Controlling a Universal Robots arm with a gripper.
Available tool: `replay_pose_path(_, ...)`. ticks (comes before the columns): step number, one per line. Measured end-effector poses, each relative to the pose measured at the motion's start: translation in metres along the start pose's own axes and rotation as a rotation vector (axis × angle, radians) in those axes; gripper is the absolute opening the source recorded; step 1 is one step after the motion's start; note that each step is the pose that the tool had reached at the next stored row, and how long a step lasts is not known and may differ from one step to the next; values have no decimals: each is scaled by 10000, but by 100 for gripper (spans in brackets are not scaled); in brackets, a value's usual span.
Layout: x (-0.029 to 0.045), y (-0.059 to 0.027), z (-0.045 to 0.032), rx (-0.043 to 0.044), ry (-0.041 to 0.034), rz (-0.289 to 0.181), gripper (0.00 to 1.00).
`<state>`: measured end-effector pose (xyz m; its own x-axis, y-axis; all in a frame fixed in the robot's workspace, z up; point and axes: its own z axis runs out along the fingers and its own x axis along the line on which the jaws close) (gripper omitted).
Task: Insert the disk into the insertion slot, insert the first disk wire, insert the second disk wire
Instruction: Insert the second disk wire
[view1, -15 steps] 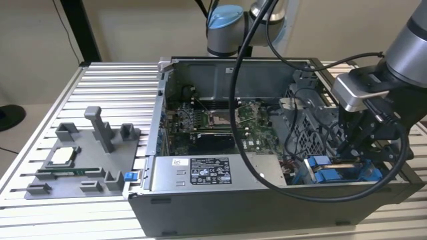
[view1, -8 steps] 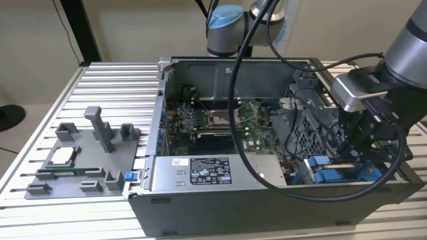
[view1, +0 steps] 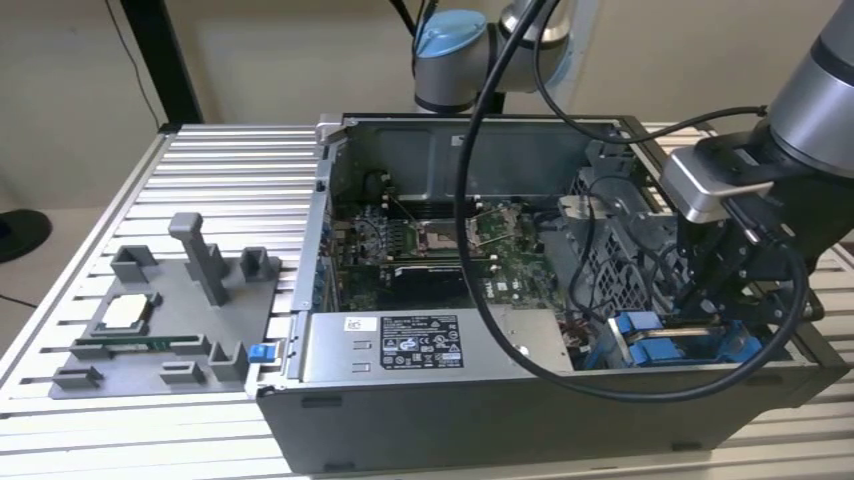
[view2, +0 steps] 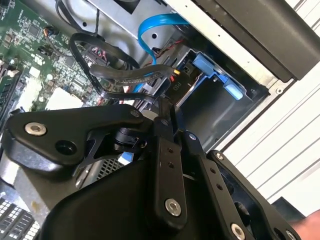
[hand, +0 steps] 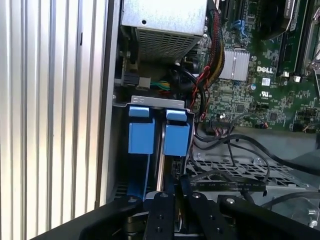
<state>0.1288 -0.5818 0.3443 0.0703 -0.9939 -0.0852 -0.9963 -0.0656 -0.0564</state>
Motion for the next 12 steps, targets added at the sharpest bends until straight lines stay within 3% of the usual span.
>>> replay_pose_path(12, -15, 0, 8, 5, 5, 60, 0)
